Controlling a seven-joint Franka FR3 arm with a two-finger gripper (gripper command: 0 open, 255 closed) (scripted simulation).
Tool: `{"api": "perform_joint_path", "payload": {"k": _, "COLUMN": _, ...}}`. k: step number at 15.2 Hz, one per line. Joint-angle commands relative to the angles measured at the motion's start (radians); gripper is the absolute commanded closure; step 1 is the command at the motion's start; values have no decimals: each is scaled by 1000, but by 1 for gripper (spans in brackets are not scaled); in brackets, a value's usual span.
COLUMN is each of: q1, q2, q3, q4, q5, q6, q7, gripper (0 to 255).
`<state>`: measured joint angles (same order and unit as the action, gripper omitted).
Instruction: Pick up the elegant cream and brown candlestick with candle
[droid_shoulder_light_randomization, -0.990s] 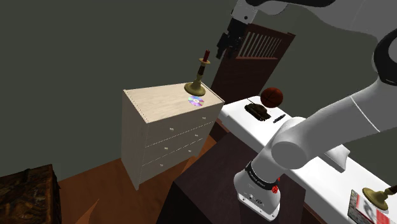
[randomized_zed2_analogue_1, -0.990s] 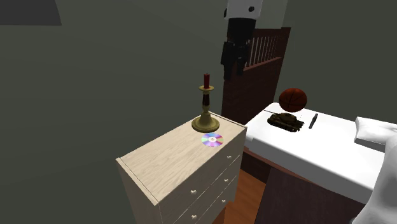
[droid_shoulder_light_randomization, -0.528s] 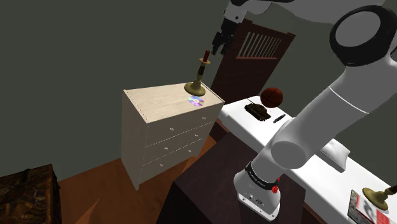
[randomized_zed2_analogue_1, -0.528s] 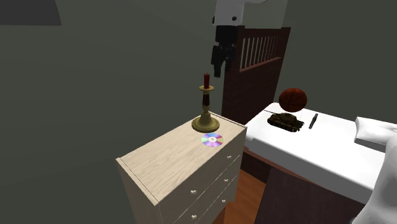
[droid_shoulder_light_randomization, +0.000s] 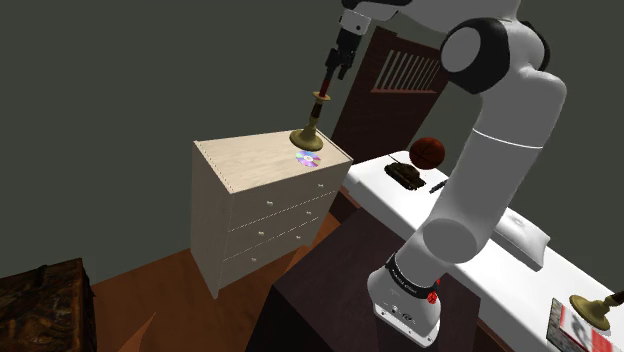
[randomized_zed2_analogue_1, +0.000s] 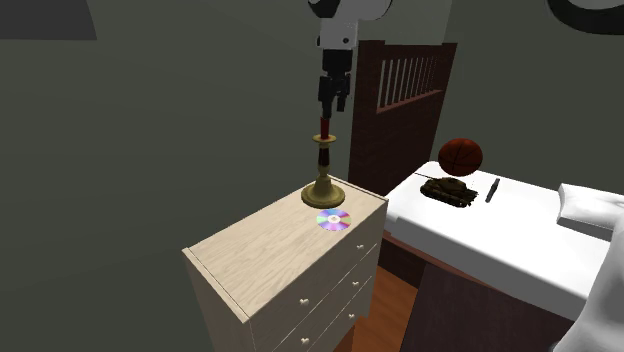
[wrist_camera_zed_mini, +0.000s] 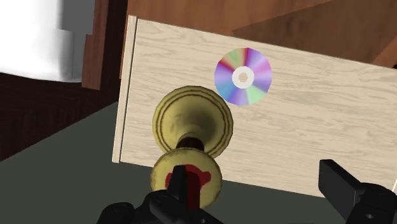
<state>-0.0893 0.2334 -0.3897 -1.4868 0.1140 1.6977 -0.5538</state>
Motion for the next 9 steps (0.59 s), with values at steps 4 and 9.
{"api": "perform_joint_path", "payload": {"k": 4, "q1": -93, "q2": 260, "q3": 4, "q4": 349, "q5": 76, "q6": -102, "q7": -89, "gripper": 0}}
{"api": "perform_joint_path", "payload": {"k": 9, "q1": -102, "q2": 296, "q3": 10, "q4": 346, "q5": 83, "q6": -64, "q7": -101, "gripper": 0}}
